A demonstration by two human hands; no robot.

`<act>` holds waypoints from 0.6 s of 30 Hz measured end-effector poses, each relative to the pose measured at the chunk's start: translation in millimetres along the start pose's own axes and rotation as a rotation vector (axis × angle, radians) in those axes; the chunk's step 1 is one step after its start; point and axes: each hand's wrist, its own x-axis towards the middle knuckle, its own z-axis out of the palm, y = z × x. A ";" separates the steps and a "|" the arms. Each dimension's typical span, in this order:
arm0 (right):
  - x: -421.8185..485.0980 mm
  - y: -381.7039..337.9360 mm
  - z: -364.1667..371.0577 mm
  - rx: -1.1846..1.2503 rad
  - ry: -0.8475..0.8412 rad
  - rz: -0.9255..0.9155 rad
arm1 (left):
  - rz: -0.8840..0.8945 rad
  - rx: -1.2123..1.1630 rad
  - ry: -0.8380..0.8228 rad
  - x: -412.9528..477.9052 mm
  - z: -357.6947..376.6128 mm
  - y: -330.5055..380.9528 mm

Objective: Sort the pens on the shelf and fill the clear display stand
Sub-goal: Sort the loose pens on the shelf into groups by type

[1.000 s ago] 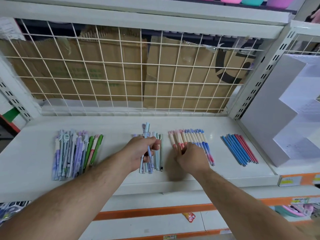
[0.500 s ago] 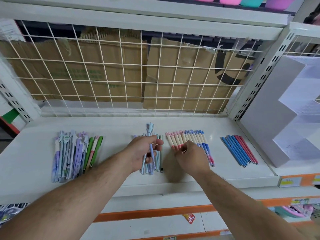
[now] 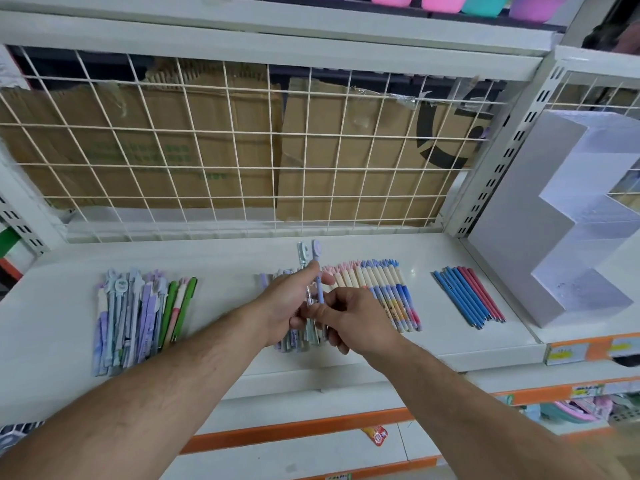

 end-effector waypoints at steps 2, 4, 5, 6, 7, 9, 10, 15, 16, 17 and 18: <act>-1.8 -0.3 -2.3 0.012 0.003 -0.001 | -0.001 -0.028 -0.023 0.1 -1.3 0.4; -2.7 0.0 -3.4 -0.002 0.002 -0.002 | -0.001 -0.021 -0.035 -0.6 -1.5 0.9; -2.8 0.0 -3.0 -0.019 -0.001 -0.004 | -0.004 -0.009 -0.031 -0.4 -1.3 0.9; -2.4 0.2 -2.3 -0.035 -0.007 -0.005 | -0.007 0.011 -0.022 -0.2 -1.5 0.7; -1.9 0.0 -0.7 -0.048 -0.014 -0.005 | -0.011 0.037 -0.008 -1.1 -1.8 0.9; 0.7 -1.0 3.9 -0.073 -0.016 0.006 | -0.009 0.084 0.026 -1.8 -5.4 -0.3; 2.5 -2.0 6.7 -0.095 -0.009 0.016 | -0.002 0.102 0.043 -2.8 -8.5 -1.0; 18.3 -3.1 24.6 -0.247 0.058 0.073 | 0.159 0.512 0.305 -7.6 -37.4 -6.0; 21.1 -2.8 27.9 -0.271 0.064 0.083 | 0.173 0.579 0.368 -9.7 -44.9 -6.9; 23.6 -2.7 31.2 -0.295 0.066 0.094 | 0.177 0.624 0.406 -12.5 -52.0 -7.6; 26.0 -2.7 34.0 -0.318 0.069 0.101 | 0.179 0.667 0.426 -15.4 -58.8 -8.5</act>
